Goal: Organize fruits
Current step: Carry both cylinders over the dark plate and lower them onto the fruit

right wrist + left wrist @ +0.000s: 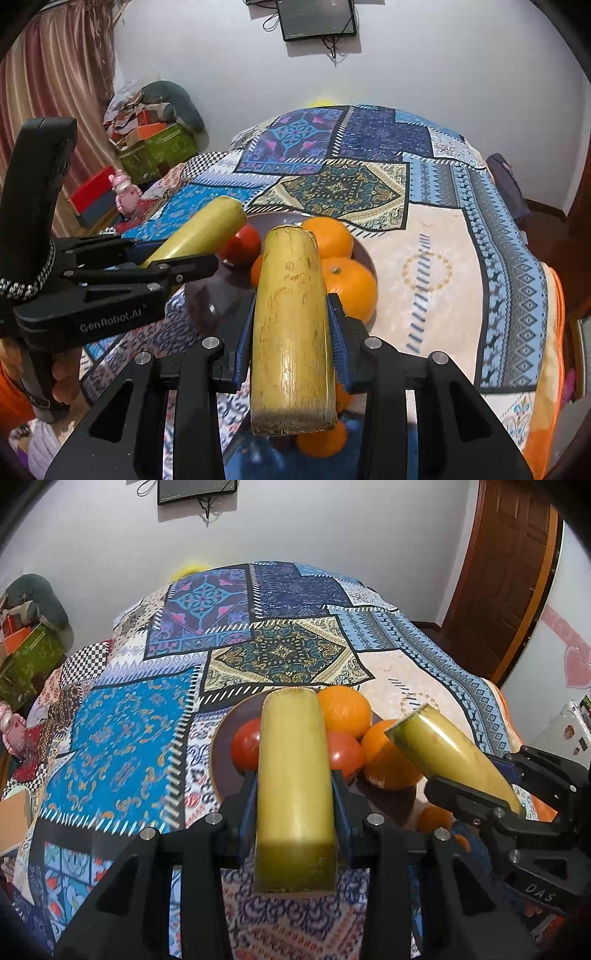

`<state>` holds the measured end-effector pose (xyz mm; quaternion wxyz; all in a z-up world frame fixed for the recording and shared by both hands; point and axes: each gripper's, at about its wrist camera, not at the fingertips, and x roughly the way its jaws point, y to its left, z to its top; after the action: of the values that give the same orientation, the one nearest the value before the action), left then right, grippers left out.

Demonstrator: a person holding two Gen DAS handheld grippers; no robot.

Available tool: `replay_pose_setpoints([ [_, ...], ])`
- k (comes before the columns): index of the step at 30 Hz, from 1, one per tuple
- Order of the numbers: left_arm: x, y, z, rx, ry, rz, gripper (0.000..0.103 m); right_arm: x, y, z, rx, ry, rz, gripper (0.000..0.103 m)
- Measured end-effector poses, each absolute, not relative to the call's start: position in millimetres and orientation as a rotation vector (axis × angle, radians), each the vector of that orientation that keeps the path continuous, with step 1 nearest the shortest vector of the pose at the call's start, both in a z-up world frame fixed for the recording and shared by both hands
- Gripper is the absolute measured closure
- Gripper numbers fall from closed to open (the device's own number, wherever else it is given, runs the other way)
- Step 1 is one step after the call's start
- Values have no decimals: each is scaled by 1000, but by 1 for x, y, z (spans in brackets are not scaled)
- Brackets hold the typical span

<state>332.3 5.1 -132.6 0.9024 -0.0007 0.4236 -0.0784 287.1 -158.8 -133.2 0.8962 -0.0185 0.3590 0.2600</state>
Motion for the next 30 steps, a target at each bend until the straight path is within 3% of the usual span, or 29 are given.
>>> replay_pose_setpoints([
  [30, 362, -10, -152, 53, 858, -146, 66, 347, -140, -136, -68, 800, 566, 69],
])
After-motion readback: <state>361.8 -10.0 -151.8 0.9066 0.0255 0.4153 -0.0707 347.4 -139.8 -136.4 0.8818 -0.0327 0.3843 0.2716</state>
